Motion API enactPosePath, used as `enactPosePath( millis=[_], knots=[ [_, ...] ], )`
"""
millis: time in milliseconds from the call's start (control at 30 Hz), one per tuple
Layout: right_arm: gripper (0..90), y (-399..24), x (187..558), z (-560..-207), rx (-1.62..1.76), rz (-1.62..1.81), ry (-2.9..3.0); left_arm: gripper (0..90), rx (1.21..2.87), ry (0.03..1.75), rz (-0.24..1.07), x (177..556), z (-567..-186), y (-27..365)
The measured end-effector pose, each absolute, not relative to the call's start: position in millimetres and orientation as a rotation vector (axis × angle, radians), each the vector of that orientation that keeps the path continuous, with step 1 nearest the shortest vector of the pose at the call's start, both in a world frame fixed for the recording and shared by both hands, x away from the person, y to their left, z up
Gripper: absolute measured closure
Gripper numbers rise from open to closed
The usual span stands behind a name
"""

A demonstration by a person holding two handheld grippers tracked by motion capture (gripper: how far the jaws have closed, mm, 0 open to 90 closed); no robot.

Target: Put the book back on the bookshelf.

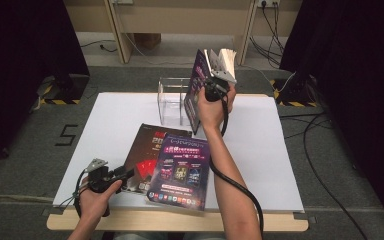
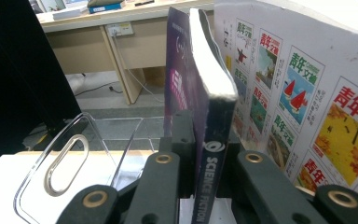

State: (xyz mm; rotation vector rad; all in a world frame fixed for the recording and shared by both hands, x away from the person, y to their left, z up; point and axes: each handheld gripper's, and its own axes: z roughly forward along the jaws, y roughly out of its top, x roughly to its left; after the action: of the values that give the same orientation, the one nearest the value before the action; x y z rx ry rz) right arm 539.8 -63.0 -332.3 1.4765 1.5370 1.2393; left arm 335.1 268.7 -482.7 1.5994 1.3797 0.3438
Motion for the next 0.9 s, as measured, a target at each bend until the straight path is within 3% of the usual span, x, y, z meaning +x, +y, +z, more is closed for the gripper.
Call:
enactPosePath(
  millis=[900],
  knots=[
    [73.3,-75.9,529.6,-337.2,1.550,1.272,1.562,51.3,1.609,1.376,0.340,334.8,-483.1,266.5]
  ],
)
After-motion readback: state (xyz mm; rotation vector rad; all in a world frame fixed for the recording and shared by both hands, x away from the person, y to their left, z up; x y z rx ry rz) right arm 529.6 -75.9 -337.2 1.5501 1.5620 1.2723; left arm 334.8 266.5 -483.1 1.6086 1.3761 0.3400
